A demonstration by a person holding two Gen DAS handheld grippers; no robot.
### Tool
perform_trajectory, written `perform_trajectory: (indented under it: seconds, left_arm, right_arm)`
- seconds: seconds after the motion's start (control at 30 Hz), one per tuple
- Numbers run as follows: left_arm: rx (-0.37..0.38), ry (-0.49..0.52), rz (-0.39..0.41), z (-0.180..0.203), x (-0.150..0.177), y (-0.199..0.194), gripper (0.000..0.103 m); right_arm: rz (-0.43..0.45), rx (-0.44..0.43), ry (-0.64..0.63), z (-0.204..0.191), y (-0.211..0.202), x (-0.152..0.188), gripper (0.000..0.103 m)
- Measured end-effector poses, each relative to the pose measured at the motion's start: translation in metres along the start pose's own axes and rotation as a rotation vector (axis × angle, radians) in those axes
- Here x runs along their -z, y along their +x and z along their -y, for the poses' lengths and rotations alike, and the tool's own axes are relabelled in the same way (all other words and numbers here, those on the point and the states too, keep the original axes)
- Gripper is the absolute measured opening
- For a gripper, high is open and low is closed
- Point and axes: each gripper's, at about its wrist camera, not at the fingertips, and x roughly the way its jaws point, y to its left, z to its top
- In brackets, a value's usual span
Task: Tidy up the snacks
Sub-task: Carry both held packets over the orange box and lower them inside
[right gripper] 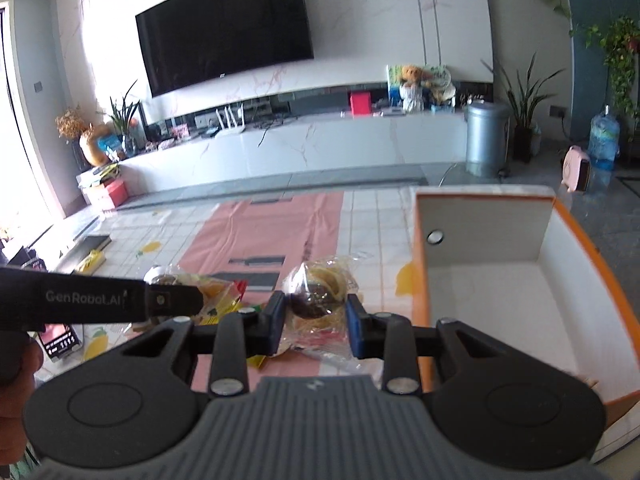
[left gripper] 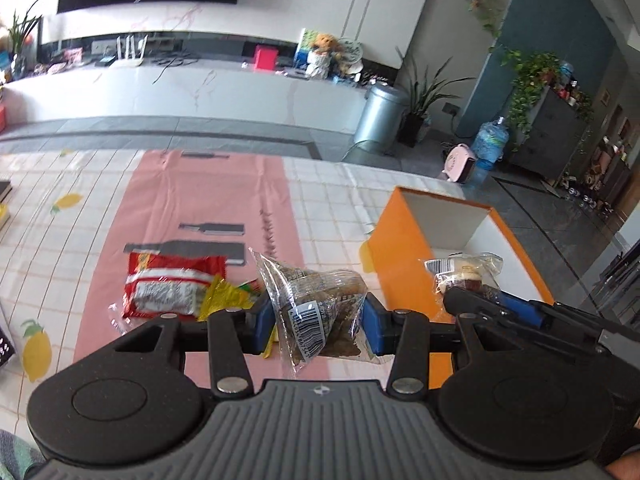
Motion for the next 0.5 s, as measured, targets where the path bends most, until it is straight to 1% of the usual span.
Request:
perform_trajectory:
  seconds: [0.17,0.27,0.37,0.43,0.5]
  left_arm:
    - [0.064,0.072,0.010,0.037,-0.014,0.001,0.051]
    - [0.097,0.124,-0.034,0.061,-0.017,0.016,0.051]
    - [0.132,0.164,-0.086,0.083,-0.014,0.037,0.051]
    - [0.158,0.195,-0.108,0.098,-0.015,0.049,0.051]
    - [0.165,0.227,-0.122,0.110,-0.016,0.059,0.051]
  right_arm:
    - [0.020,0.064,0.019,0.033,-0.022,-0.014,0.029]
    - [0.014,0.102,0.012,0.052,-0.030,-0.017,0.029]
    - [-0.031,0.145,-0.003,0.070,-0.029,-0.016,0.029]
    - [-0.068,0.176,-0.019,0.085,-0.024,-0.017,0.029]
    - [-0.100,0.199,-0.033,0.101,-0.020,-0.018,0.029]
